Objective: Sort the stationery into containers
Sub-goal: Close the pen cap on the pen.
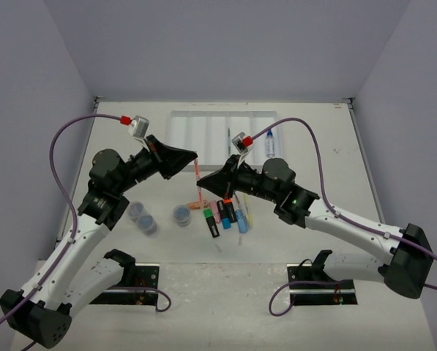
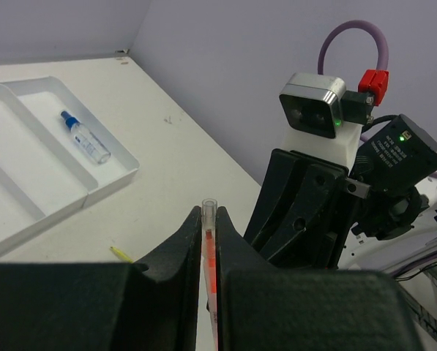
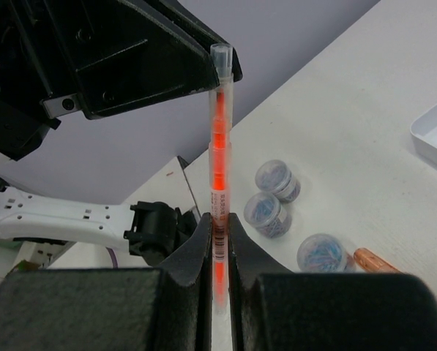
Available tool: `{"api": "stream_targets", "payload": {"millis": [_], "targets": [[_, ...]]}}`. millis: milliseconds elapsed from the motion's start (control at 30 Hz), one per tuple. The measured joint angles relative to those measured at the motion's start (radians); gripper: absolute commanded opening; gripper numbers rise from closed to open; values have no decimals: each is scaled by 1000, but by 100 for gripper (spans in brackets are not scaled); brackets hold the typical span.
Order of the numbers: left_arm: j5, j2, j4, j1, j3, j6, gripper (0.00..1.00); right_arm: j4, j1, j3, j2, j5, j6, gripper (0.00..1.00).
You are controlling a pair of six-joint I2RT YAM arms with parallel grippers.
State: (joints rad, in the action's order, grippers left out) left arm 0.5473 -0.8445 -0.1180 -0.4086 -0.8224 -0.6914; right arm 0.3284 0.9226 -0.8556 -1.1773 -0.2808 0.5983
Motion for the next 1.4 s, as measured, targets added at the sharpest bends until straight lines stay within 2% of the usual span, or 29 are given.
{"api": "stream_targets", "payload": {"millis": [533, 733, 800, 967, 1067, 1233, 1267, 1300, 1400], "targets": [[-34, 22, -99, 6, 3, -20, 1, -120, -3, -181, -66, 10, -14, 0], [-41, 26, -82, 6, 1, -15, 24, -108, -3, -181, -77, -1, -18, 0], [-41, 26, -57, 5, -1, -6, 25, -100, -5, -181, -84, -5, -25, 0], [-34, 25, 4, 1, -2, 2, 24, -69, -14, -189, -87, -24, -48, 0], [-29, 29, 10, 1, -4, 4, 2, -69, -14, -189, -87, -28, -57, 0], [-10, 33, 11, 0, -6, 4, 0, -67, -16, -189, -87, -45, -69, 0], [-6, 36, 11, 0, -6, 4, 0, -66, -16, -189, -87, -52, -71, 5], [-2, 39, 11, 1, -6, 4, 0, -64, -16, -189, -87, -60, -74, 14], [12, 59, 3, 1, -4, 4, 0, -43, -19, -196, -96, -111, -83, 22]]}}
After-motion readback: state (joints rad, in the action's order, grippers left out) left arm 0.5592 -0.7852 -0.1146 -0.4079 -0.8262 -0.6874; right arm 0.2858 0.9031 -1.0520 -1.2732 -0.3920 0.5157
